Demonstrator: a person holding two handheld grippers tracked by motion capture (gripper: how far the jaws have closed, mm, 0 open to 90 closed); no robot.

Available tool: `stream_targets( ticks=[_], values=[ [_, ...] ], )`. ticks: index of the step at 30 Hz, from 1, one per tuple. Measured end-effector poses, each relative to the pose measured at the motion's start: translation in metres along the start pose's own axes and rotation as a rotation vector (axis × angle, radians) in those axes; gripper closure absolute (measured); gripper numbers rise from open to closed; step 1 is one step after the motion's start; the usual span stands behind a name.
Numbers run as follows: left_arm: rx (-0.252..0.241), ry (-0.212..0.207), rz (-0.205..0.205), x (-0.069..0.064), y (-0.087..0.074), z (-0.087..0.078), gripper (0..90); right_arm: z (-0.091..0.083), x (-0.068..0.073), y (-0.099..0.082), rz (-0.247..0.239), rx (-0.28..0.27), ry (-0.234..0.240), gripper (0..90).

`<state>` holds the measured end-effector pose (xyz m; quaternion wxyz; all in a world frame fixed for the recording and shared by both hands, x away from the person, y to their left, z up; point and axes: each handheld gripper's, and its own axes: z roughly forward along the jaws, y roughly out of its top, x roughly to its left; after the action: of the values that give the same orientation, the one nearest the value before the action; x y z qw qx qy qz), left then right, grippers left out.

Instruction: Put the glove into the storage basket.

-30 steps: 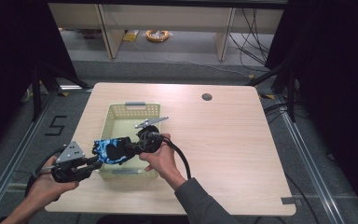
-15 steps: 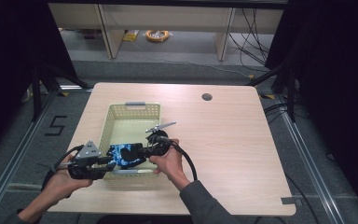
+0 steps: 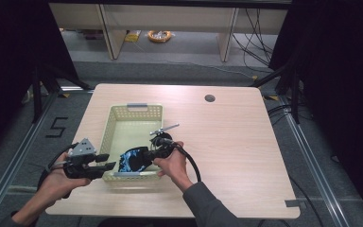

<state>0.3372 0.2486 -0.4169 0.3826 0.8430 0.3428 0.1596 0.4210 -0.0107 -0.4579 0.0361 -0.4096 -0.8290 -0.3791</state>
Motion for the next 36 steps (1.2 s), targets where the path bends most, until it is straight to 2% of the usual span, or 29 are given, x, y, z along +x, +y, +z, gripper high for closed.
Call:
stream_targets(
  ticks=[2,3,5,7,10,11,12,13,14,15,17,20,21,22,23,24,25,32,33,34,35,36],
  values=[
    [0.002,-0.008,-0.010,-0.003,-0.002,0.002,56.3,0.000,0.004,-0.002,-0.007,0.005,0.004,83.6],
    [0.015,-0.014,0.008,-0.004,-0.003,0.003,56.3,0.000,0.004,-0.002,-0.007,0.005,0.004,83.6],
    [0.010,-0.020,-0.016,-0.009,-0.005,0.006,55.1,0.000,0.005,-0.003,-0.020,0.013,-0.011,82.7],
    [0.004,-0.027,-0.012,-0.009,-0.003,0.005,53.9,0.001,0.005,-0.004,-0.030,0.021,-0.026,81.0],
    [-0.006,-0.025,-0.015,-0.010,-0.001,0.003,52.9,0.002,0.005,-0.004,-0.038,0.029,-0.020,79.7],
    [-0.005,-0.021,-0.009,-0.009,0.000,0.002,51.3,0.001,0.007,-0.003,-0.044,0.043,-0.062,77.8],
    [-0.005,-0.021,-0.009,-0.009,0.000,0.002,49.9,0.001,0.007,-0.003,-0.044,0.043,-0.062,77.8],
    [-0.004,-0.016,-0.007,-0.009,0.001,0.002,48.2,0.002,0.009,-0.001,-0.090,0.026,-0.073,73.2],
    [-0.004,-0.016,-0.007,-0.009,0.001,0.002,46.7,0.002,0.009,-0.001,-0.090,0.026,-0.073,73.2],
    [-0.006,-0.018,-0.019,-0.010,0.000,0.003,46.3,0.001,0.010,0.000,-0.120,0.022,-0.100,71.4],
    [0.004,-0.024,-0.019,-0.011,-0.001,0.003,45.0,0.000,0.012,0.001,-0.137,0.028,-0.119,67.6],
    [0.000,-0.025,-0.026,-0.012,-0.002,0.003,43.7,-0.002,0.014,0.002,-0.126,0.009,-0.108,66.5],
    [0.006,-0.026,-0.040,-0.014,-0.002,0.003,42.5,-0.007,0.017,0.005,-0.120,-0.006,-0.108,65.0],
    [0.006,-0.026,-0.040,-0.014,-0.002,0.003,41.9,-0.007,0.017,0.005,-0.120,-0.006,-0.108,65.0],
    [0.007,-0.023,-0.024,-0.014,-0.001,0.003,41.4,-0.011,0.017,0.007,-0.140,-0.025,-0.105,63.4],
    [-0.007,-0.029,-0.038,-0.015,-0.001,0.003,40.8,-0.015,0.020,0.008,-0.108,-0.014,-0.112,62.9],
    [-0.008,-0.030,-0.035,-0.016,0.000,0.003,40.3,-0.016,0.020,0.008,-0.119,-0.030,-0.117,62.2],
    [-0.022,-0.041,-0.052,-0.021,0.001,0.006,35.4,-0.027,0.021,0.007,-0.125,-0.056,-0.112,57.2],
    [-0.024,-0.040,-0.050,-0.023,0.001,0.006,33.6,-0.028,0.018,0.006,-0.172,-0.083,-0.084,53.0],
    [-0.024,-0.040,-0.050,-0.023,0.001,0.006,32.8,-0.028,0.018,0.006,-0.172,-0.083,-0.084,53.0],
    [-0.069,-0.046,-0.094,-0.028,0.001,0.008,32.4,-0.033,0.016,0.005,-0.183,-0.093,-0.095,48.9],
    [-0.069,-0.046,-0.094,-0.028,0.001,0.008,32.4,-0.033,0.016,0.005,-0.183,-0.093,-0.095,48.9]
  ],
)
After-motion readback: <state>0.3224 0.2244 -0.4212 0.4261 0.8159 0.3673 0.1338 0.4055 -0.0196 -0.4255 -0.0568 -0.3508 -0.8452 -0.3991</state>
